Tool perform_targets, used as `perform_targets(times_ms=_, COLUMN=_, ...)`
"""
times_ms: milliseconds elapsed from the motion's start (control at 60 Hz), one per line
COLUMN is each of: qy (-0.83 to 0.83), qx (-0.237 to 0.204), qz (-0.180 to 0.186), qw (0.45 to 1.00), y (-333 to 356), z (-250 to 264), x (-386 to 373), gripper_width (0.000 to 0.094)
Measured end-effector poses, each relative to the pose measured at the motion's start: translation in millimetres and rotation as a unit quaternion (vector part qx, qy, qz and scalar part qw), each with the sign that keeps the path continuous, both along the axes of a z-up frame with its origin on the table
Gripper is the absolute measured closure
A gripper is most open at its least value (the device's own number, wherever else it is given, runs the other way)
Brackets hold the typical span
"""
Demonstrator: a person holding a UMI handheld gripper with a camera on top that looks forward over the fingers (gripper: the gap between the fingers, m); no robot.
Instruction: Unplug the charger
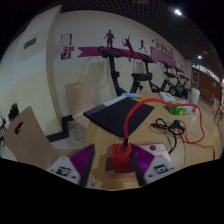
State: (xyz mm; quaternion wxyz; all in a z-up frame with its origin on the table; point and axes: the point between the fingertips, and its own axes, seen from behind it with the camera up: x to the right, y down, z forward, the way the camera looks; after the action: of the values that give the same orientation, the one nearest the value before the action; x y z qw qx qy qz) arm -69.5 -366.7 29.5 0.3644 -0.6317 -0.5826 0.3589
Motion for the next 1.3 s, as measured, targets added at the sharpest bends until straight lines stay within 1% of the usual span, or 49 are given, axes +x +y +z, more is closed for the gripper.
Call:
perform_targets(times_ms=17, qy=-0.003, qx=0.001, qz=-0.004, qw=1.000, y=2, z=-4, x=0, gripper_width=0.0316)
perform_targets(times_ms=67, qy=0.000, qx=0.032, qz=-0.040, qw=0.999, y=25, z=-5, x=-2, gripper_width=0.0592)
perform_targets(times_ms=83, qy=0.004, qx=0.023, qz=-0.036, qw=0.999, y=22, z=-5, x=-4, gripper_width=0.0685)
perform_targets(times_ms=133, qy=-0.002, qx=0.024, qz=-0.031, qw=0.999, y=24, z=-4, x=-3, gripper_width=0.0740)
perform_targets(times_ms=150, qy=-0.003, qx=0.024, qz=-0.029, qw=0.999, y=23, z=-3, x=-3, gripper_width=0.0735)
perform_targets(times_ms=167, qy=-0.004, qx=0.021, qz=-0.029, qw=0.999, y=24, z=-2, x=-4, gripper_width=0.0762)
perform_targets(times_ms=183, qy=-0.006, qx=0.016, qz=-0.030, qw=0.999, y=21, z=-3, x=-3, gripper_width=0.0766)
perform_targets(times_ms=233, qy=-0.010, qx=-0.011, qz=-0.033, qw=0.999, y=23, z=1, x=0, gripper_width=0.0762)
perform_targets(times_ms=267, qy=0.025, qx=-0.012, qz=-0.041, qw=0.999, y=30, z=31, x=-4, gripper_width=0.0769)
perform_targets(times_ms=300, qy=0.061, qx=0.010, qz=-0.055, qw=0.997, y=46, z=70, x=-6, gripper_width=0.0768)
perform_targets(times_ms=317, qy=0.078, qx=0.013, qz=-0.055, qw=0.995, y=50, z=89, x=-7, gripper_width=0.0770)
perform_targets(times_ms=367, qy=0.098, qx=0.002, qz=-0.058, qw=0.993, y=55, z=135, x=-9, gripper_width=0.0770)
perform_targets(times_ms=400, qy=0.103, qx=-0.003, qz=-0.068, qw=0.992, y=69, z=155, x=-6, gripper_width=0.0769)
perform_targets(times_ms=450, qy=0.111, qx=-0.003, qz=-0.071, qw=0.991, y=91, z=183, x=-5, gripper_width=0.0773)
perform_targets(times_ms=500, qy=0.107, qx=0.011, qz=-0.079, qw=0.991, y=115, z=205, x=-1, gripper_width=0.0772)
perform_targets(times_ms=550, qy=0.094, qx=0.024, qz=-0.076, qw=0.992, y=138, z=214, x=-3, gripper_width=0.0773)
perform_targets(times_ms=600, qy=0.070, qx=0.040, qz=-0.081, qw=0.993, y=167, z=208, x=-1, gripper_width=0.0771)
perform_targets(times_ms=667, qy=0.033, qx=0.066, qz=-0.087, qw=0.994, y=209, z=182, x=8, gripper_width=0.0772)
perform_targets(times_ms=683, qy=0.022, qx=0.069, qz=-0.089, qw=0.993, y=210, z=180, x=4, gripper_width=0.0770)
perform_targets(times_ms=733, qy=-0.012, qx=0.068, qz=-0.089, qw=0.994, y=227, z=155, x=7, gripper_width=0.0765)
perform_targets(times_ms=800, qy=-0.053, qx=0.068, qz=-0.078, qw=0.993, y=251, z=113, x=18, gripper_width=0.0760)
perform_targets(times_ms=850, qy=-0.092, qx=0.073, qz=-0.063, qw=0.991, y=254, z=82, x=21, gripper_width=0.0747)
perform_targets(times_ms=900, qy=-0.127, qx=0.068, qz=-0.042, qw=0.989, y=255, z=50, x=27, gripper_width=0.0742)
perform_targets(times_ms=967, qy=-0.160, qx=0.070, qz=-0.020, qw=0.984, y=255, z=18, x=34, gripper_width=0.0726)
perform_targets(times_ms=1017, qy=-0.176, qx=0.075, qz=-0.010, qw=0.982, y=259, z=0, x=35, gripper_width=0.0715)
perform_targets(times_ms=1083, qy=-0.202, qx=0.070, qz=0.000, qw=0.977, y=259, z=-30, x=40, gripper_width=0.0693)
perform_targets(times_ms=1117, qy=-0.212, qx=0.061, qz=0.003, qw=0.975, y=257, z=-41, x=43, gripper_width=0.0662)
perform_targets(times_ms=1150, qy=-0.213, qx=0.051, qz=0.007, qw=0.976, y=258, z=-44, x=43, gripper_width=0.0641)
perform_targets(times_ms=1167, qy=-0.213, qx=0.049, qz=0.006, qw=0.976, y=258, z=-44, x=44, gripper_width=0.0607)
perform_targets(times_ms=1183, qy=-0.215, qx=0.047, qz=0.004, qw=0.976, y=259, z=-45, x=45, gripper_width=0.0602)
perform_targets(times_ms=1233, qy=-0.215, qx=0.041, qz=-0.008, qw=0.976, y=263, z=-39, x=48, gripper_width=0.0359)
perform_targets(times_ms=1300, qy=-0.205, qx=0.030, qz=-0.014, qw=0.978, y=265, z=-24, x=57, gripper_width=0.0035)
